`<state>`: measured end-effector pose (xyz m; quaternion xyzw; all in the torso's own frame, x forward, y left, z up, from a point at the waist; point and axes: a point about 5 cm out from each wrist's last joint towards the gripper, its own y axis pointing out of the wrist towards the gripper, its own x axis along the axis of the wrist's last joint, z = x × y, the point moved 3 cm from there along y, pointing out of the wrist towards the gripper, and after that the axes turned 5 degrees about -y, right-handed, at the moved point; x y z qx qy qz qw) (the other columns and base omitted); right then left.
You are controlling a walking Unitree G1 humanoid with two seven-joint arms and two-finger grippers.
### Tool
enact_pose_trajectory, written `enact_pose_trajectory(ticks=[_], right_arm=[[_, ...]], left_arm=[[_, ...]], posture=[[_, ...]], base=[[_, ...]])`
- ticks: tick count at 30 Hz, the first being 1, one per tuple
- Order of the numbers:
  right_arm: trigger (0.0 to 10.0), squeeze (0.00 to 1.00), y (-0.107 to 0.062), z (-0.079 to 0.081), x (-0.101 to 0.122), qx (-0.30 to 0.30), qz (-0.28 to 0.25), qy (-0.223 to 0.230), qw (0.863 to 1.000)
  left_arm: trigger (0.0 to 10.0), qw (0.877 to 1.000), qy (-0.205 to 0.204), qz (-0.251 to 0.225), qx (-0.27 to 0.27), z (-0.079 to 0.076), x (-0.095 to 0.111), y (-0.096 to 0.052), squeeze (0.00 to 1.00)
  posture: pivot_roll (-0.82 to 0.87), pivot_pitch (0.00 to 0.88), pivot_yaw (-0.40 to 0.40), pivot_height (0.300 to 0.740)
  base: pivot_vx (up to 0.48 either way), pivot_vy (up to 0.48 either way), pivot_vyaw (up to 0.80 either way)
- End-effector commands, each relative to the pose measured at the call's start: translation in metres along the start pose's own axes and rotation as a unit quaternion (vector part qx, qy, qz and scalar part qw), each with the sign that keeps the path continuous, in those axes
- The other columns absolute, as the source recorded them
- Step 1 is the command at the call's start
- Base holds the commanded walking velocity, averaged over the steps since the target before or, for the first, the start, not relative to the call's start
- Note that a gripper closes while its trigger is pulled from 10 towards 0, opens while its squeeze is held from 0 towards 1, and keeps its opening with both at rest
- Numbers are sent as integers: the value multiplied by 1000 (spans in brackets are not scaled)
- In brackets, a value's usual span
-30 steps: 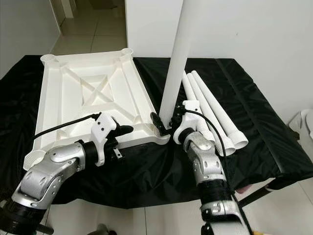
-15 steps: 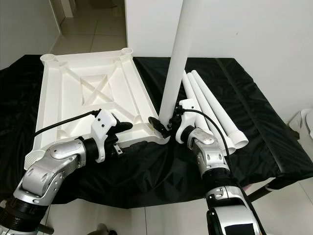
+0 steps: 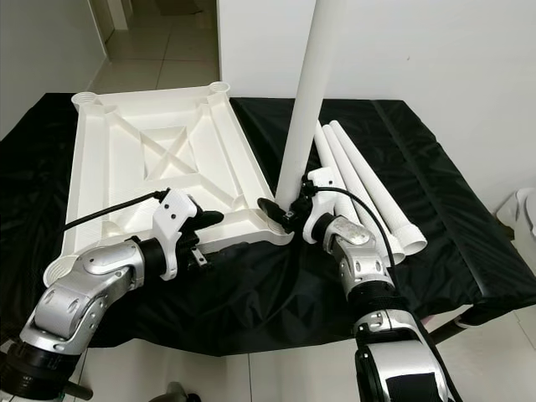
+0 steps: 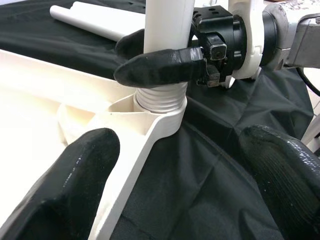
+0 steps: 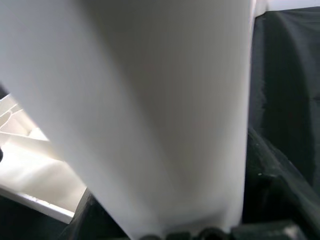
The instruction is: Building children table
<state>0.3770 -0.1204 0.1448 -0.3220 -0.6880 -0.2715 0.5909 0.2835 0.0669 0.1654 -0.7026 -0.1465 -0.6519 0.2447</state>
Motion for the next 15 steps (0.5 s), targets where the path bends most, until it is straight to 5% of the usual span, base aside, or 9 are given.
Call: enact_pose_trajectory(ticks=[1,9,15], right_arm=[[0,0,-3,-2,-9,-37,11,20,999],[0,0,-5,-11,-10,-139,4,38,990],[0,0,-6,-9,-8,-257,11,60,964]], left_arm=[[10000,999,1,-1,34,4,1,-1,0],[10000,999,1,0,34,5,1,-1,0],[10000,999,4,0,32,5,2,0,0]], posture=[[-9,58,-15,740],[-15,58,-10,740],[-22,55,-4,740]], base=[[0,0,0],[0,0,0],[0,0,0]])
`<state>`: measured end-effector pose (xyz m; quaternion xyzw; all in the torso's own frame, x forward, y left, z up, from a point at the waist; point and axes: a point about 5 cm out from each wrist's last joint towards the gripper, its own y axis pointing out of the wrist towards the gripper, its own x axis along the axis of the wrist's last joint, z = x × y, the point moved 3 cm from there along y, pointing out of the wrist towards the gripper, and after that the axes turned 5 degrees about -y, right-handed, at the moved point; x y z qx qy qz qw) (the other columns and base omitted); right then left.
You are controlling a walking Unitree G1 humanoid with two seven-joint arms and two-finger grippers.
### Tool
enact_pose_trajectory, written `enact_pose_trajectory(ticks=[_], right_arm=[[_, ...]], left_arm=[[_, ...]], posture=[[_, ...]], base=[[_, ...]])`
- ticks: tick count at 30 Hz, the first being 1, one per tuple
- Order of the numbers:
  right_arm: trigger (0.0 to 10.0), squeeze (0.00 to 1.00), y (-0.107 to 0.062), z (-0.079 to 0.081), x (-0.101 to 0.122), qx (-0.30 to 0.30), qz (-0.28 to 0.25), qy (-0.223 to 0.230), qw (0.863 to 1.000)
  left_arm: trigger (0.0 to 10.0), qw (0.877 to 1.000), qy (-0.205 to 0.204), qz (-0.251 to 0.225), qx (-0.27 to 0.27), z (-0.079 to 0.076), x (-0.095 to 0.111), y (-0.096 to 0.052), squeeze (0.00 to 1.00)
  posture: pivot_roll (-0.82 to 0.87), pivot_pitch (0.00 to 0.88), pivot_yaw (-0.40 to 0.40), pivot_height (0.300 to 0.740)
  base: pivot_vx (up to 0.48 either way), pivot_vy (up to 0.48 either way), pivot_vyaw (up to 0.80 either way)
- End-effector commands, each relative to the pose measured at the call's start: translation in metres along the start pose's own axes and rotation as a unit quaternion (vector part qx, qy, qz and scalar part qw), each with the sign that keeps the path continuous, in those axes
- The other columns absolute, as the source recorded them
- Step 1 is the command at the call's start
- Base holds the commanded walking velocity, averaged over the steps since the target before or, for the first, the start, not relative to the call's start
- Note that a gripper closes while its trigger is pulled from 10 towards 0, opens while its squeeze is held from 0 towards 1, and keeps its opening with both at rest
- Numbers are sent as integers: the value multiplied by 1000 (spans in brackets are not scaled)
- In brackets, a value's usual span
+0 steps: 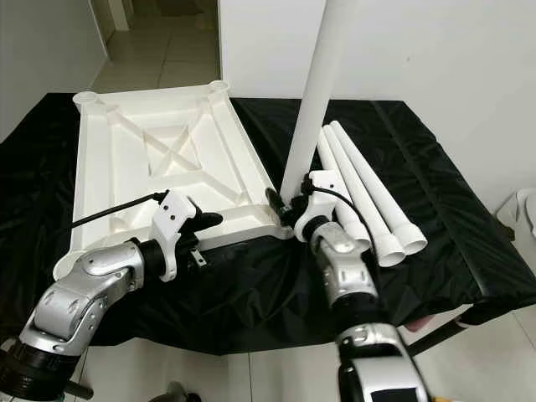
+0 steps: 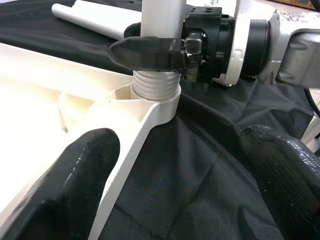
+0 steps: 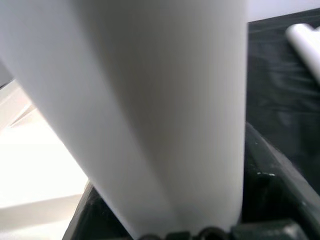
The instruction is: Building children table
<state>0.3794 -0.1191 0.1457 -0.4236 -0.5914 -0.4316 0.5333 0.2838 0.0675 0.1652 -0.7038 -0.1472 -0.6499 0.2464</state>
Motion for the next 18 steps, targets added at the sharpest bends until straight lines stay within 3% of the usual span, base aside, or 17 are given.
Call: enact_pose_trajectory(ticks=[1,16,17,18], right_arm=[[0,0,-5,-9,-8,-49,23,14,998],[0,0,-14,12,-7,-111,44,29,992],[2941,0,-14,13,-7,-109,47,31,992],[2941,0,-14,13,-7,-109,47,31,992]], left_arm=[[10000,1000,6,-1,30,5,2,0,0],[10000,1000,6,-3,30,6,3,1,0],[10000,1000,6,-3,29,6,3,1,0],[10000,1000,6,-3,29,6,3,1,0]], posture=[[-22,55,-4,740],[-24,51,-6,740],[-24,51,-5,740],[-24,51,-5,740]], base=[[0,0,0],[0,0,0],[0,0,0],[0,0,0]])
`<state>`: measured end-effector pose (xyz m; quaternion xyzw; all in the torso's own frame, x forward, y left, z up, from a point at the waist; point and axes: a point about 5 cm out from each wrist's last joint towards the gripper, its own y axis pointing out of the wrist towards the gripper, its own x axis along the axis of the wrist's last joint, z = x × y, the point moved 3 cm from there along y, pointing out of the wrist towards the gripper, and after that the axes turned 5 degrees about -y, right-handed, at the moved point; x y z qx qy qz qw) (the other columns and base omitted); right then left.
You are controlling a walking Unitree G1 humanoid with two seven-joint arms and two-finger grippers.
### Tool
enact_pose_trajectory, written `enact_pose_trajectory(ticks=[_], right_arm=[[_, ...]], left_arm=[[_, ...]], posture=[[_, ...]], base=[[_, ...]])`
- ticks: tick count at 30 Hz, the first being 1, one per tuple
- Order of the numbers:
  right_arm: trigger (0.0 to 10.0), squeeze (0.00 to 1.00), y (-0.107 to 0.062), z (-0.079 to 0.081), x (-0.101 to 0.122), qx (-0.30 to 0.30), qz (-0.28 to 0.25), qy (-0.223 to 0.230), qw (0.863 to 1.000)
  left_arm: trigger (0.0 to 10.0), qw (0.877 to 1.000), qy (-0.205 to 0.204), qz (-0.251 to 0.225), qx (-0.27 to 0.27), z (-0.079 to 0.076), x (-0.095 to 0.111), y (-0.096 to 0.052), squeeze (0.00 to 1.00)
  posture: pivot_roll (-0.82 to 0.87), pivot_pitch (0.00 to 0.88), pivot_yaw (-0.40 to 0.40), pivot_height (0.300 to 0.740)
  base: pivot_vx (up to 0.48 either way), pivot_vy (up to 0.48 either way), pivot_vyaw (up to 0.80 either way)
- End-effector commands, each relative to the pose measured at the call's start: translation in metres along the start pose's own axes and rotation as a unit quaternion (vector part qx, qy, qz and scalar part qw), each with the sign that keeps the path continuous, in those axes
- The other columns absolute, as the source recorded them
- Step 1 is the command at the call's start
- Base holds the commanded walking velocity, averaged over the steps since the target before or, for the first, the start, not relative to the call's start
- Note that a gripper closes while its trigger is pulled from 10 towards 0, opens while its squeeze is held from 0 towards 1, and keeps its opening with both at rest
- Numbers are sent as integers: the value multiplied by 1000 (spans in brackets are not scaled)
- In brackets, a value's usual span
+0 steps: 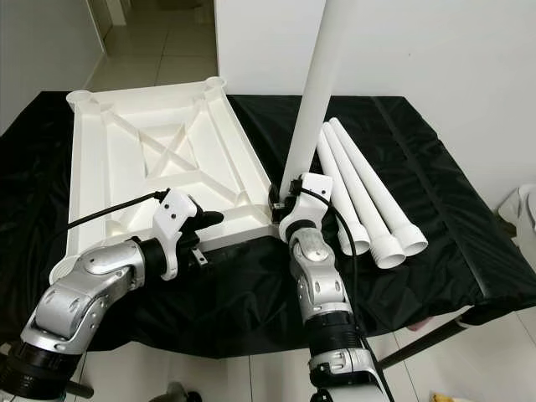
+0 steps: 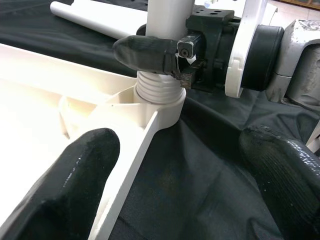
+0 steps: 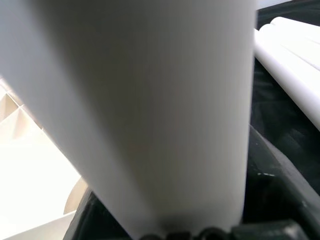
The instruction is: Building children table
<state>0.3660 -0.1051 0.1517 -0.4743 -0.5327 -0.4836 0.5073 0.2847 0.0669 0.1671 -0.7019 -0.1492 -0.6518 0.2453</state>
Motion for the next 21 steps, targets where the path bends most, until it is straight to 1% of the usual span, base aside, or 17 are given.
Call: enact_pose_trajectory(ticks=[1,3,4,5,6,8,9,10,12,15,18,21], right_arm=[[10000,0,-4,-5,-14,-14,34,12,999],[10000,0,-4,-5,-14,-14,34,12,999],[10000,0,-3,-4,-14,-13,35,23,999],[10000,0,-4,-4,-15,-10,40,23,999],[10000,0,-4,-3,-16,2,41,16,999],[10000,0,-6,1,-16,39,34,21,998],[10000,0,-6,1,-16,39,34,21,998],[10000,1000,-7,1,-15,55,29,21,998],[10000,1000,-8,0,-15,67,24,24,997],[10000,1000,-6,-6,-11,83,12,11,996],[10000,1000,-6,-6,-5,118,-4,-1,993],[10000,1000,-6,-6,-4,123,-6,-5,992]], left_arm=[[10000,1000,4,0,28,6,1,0,0],[10000,1000,4,0,28,6,1,0,0],[10000,1000,4,0,28,6,1,0,0],[10000,1000,4,0,28,6,1,0,0],[10000,1000,4,1,29,6,1,-1,0],[10000,1000,4,1,29,6,1,-1,0],[10000,1000,4,1,29,6,1,-1,0],[10000,1000,4,0,29,6,1,0,0],[10000,1000,5,0,28,6,2,0,0],[10000,1000,5,-1,28,6,2,1,0],[10000,1000,6,-3,27,6,2,2,0],[10000,1000,6,-4,27,6,2,2,0]], posture=[[-24,51,-5,740],[-24,51,-5,740],[-22,52,-5,740],[-23,52,-6,740],[-22,53,-6,740],[-23,51,-6,740],[-23,51,-6,740],[-23,51,-6,740],[-27,48,-7,740],[-30,43,-10,740],[-30,37,-13,740],[-30,37,-13,740]], base=[[0,0,0],[0,0,0],[0,0,0],[0,0,0],[0,0,0],[0,0,0],[0,0,0],[0,0,0],[0,0,0],[0,0,0],[0,0,0],[0,0,0]])
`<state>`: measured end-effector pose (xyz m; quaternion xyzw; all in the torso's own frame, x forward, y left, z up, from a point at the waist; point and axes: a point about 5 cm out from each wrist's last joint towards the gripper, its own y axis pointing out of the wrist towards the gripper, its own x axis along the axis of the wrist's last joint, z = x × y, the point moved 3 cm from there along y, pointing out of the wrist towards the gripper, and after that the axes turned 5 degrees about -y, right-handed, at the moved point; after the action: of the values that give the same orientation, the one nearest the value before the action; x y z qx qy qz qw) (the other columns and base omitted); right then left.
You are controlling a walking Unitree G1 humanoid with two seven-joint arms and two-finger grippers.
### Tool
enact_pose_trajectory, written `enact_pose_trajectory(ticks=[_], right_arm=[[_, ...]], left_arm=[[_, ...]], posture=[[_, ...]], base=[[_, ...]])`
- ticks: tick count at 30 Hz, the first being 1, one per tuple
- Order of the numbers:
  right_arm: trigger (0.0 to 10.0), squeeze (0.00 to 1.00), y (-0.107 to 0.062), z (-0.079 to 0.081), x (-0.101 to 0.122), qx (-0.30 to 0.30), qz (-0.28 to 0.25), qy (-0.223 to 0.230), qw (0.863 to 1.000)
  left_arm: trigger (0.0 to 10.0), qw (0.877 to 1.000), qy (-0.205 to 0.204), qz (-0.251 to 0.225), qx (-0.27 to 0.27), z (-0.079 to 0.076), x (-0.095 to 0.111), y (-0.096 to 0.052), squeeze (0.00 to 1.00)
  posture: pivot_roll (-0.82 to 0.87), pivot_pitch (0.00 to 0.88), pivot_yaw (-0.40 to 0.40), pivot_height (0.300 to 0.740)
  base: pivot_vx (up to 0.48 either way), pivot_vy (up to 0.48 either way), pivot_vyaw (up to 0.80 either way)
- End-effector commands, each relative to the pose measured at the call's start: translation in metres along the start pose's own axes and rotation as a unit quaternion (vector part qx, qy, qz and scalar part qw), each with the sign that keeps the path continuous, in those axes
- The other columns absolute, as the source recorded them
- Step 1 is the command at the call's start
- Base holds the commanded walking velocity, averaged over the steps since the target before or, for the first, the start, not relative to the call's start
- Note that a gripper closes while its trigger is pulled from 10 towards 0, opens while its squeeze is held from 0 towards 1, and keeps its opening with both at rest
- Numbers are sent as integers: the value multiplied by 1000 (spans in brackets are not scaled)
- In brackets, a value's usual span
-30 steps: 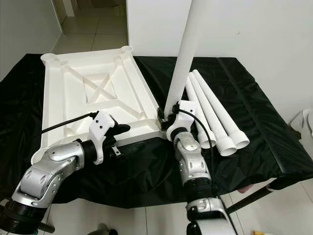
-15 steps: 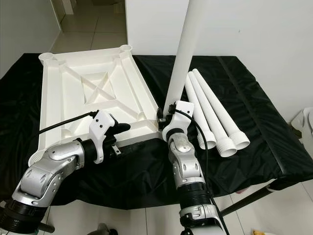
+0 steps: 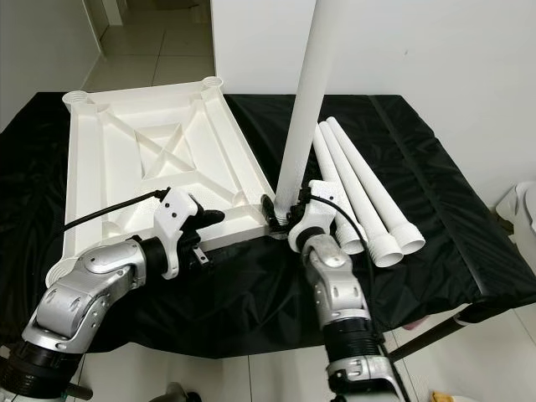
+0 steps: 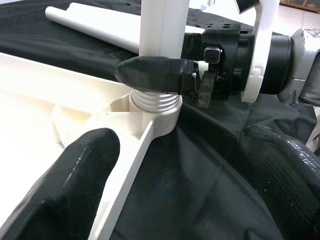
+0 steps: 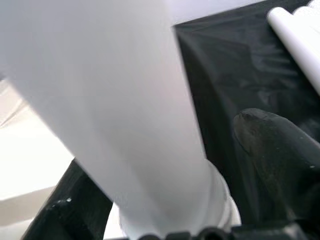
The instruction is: Building children table
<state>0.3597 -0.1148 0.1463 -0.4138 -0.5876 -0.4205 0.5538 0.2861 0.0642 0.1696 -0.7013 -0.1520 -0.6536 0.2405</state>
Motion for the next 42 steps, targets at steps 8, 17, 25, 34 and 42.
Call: enact_pose_trajectory(ticks=[8,17,25,34,42], right_arm=[[10000,0,7,-9,6,52,-13,-52,997],[10000,0,14,-14,2,131,-15,-71,989],[10000,0,20,-24,-1,148,-10,-89,985],[0,0,24,-32,-5,147,3,-98,984],[0,0,23,-32,-12,149,11,-86,985]], left_arm=[[10000,1000,5,1,24,3,-1,2,0],[10000,1000,9,1,18,2,0,3,0],[10000,1000,11,1,15,2,1,3,0],[10000,1000,14,3,17,1,0,1,0],[10000,1000,14,4,20,1,0,-1,0]], posture=[[-23,19,-15,740],[-20,9,-12,740],[-10,3,-10,740],[8,4,-11,740],[11,4,-12,740]], base=[[0,0,0],[0,0,0],[0,0,0],[0,0,0],[0,0,0]])
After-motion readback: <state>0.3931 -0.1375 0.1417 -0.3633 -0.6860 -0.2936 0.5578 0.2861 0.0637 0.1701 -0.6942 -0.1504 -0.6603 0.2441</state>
